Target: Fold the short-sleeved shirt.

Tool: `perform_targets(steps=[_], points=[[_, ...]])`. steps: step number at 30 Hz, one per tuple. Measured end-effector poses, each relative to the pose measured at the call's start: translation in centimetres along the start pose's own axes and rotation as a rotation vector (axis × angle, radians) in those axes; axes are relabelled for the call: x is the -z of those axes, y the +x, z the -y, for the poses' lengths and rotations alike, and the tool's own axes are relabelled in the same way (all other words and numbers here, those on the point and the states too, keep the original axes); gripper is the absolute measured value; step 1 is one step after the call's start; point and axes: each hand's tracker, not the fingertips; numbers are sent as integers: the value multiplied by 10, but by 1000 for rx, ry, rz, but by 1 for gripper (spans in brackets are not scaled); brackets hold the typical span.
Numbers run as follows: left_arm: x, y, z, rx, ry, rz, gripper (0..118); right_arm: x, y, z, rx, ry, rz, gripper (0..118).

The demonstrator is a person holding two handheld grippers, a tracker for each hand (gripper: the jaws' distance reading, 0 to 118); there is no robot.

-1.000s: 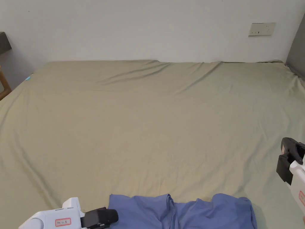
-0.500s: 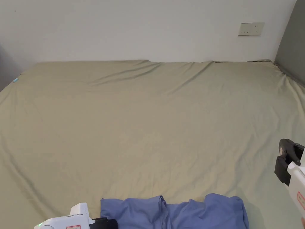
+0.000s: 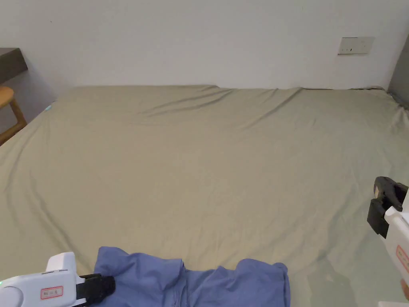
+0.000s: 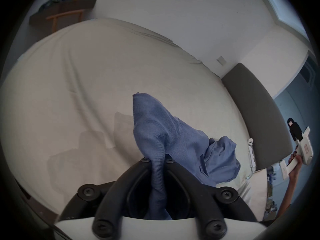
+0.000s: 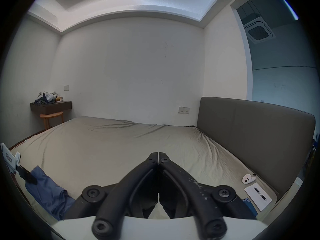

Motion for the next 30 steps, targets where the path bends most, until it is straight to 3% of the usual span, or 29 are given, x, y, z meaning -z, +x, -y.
perform_targets(steps=[4, 12, 19, 25, 26, 27, 28, 29, 30], points=[[-16, 7, -4, 90, 0, -100, 9, -2, -4, -2, -5, 11, -18, 1], [0, 117, -6, 286, -45, 18, 9, -10, -2, -3, 0, 25, -27, 1], [66, 229, 21, 331, -207, 85, 9, -18, 9, 3, 18, 20, -28, 1], [134, 276, 47, 388, -297, 67, 9, -22, 28, 7, 12, 14, 1, 1], [143, 279, 51, 396, -314, 56, 16, -23, 31, 8, 11, 14, 13, 1], [153, 281, 56, 397, -330, 40, 33, -24, 35, 9, 14, 14, 22, 1], [160, 283, 59, 392, -340, 24, 60, -25, 39, 10, 21, 12, 27, 1], [150, 289, 65, 374, -341, 36, 99, -25, 42, 11, 27, 8, 31, 1], [150, 290, 68, 342, -340, 65, 118, -26, 45, 11, 32, 5, 37, 1]])
